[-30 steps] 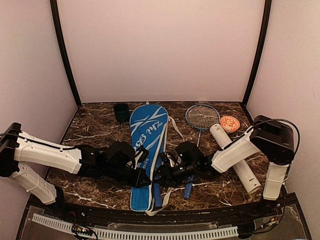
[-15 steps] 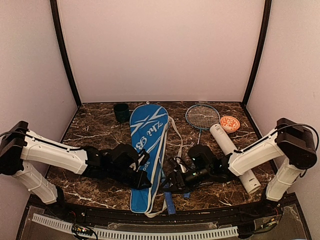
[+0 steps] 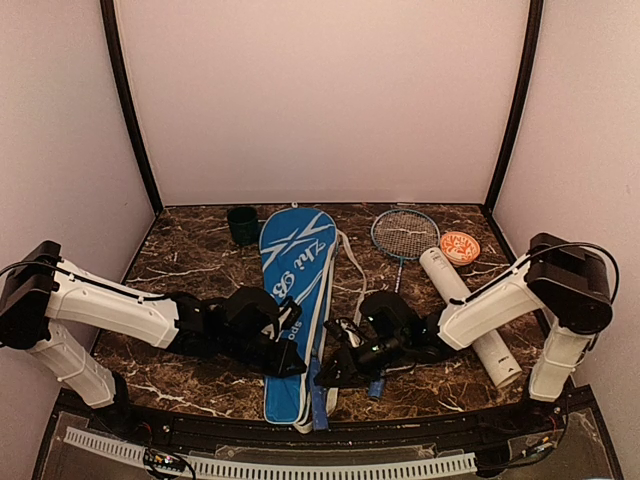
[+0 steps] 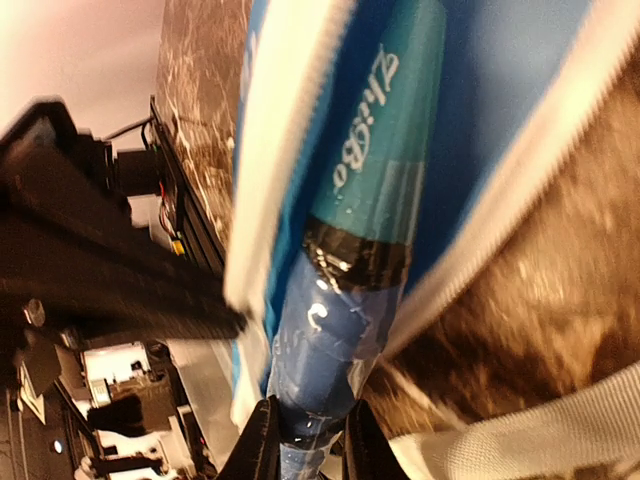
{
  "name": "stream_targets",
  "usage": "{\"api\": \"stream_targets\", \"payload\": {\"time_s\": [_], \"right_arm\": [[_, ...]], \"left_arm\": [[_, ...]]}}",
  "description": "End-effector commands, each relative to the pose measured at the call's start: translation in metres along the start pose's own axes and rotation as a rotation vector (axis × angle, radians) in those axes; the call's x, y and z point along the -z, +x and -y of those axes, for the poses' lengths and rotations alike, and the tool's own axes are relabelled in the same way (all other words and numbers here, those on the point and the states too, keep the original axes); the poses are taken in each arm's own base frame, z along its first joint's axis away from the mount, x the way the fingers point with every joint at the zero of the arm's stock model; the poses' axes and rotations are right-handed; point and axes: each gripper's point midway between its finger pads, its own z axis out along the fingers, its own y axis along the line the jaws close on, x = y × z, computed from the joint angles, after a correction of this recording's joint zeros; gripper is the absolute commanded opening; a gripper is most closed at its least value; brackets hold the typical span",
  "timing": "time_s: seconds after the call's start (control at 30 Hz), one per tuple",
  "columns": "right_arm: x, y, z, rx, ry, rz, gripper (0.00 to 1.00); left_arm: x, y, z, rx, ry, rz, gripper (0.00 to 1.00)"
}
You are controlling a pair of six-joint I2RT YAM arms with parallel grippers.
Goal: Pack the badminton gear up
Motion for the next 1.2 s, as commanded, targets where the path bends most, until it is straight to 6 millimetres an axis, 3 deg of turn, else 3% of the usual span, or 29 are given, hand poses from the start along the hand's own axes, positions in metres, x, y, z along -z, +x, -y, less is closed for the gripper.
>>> {"api": "stream_targets", "payload": {"time_s": [0.0,0.17,0.5,0.73,0.87,0.93,1.0,1.17], "right_arm": [[-0.005,-0.040,-0.030,0.075,-0.076,0.094,0.00],[-0.009,-0.060,-0.032,0.064,-0.085,0.154,0.00],[-0.011,-0.075,-0.009,0.031,-0.048,0.218,0.00],[-0.008,-0.089,-0.052,0.065,-0.202,0.249,0.00],[-0.012,-0.087,-0.039,0.035,-0.185,0.242,0.06],[-0.010,-0.084,-0.042,0.009,-0.249,0.245,0.09],[-0.006,-0.082,-0.045,-0.013,-0.294,0.255,0.19],[-0.004,-0.080,-0.044,-0.023,-0.316,0.255,0.28]], "left_arm": [[0.008,-0.011,0.014,-0.006,0.045,0.032,0.00],[0.009,-0.011,0.019,-0.013,0.072,0.029,0.00],[0.020,-0.010,0.045,-0.052,0.198,0.024,0.00],[0.018,-0.008,0.049,-0.034,0.229,0.016,0.00],[0.018,-0.007,0.044,-0.012,0.231,0.031,0.00],[0.017,-0.007,0.039,0.002,0.214,0.035,0.00],[0.014,-0.006,0.030,0.018,0.184,0.032,0.00],[0.007,-0.002,0.017,0.059,0.160,0.015,0.00]]}}
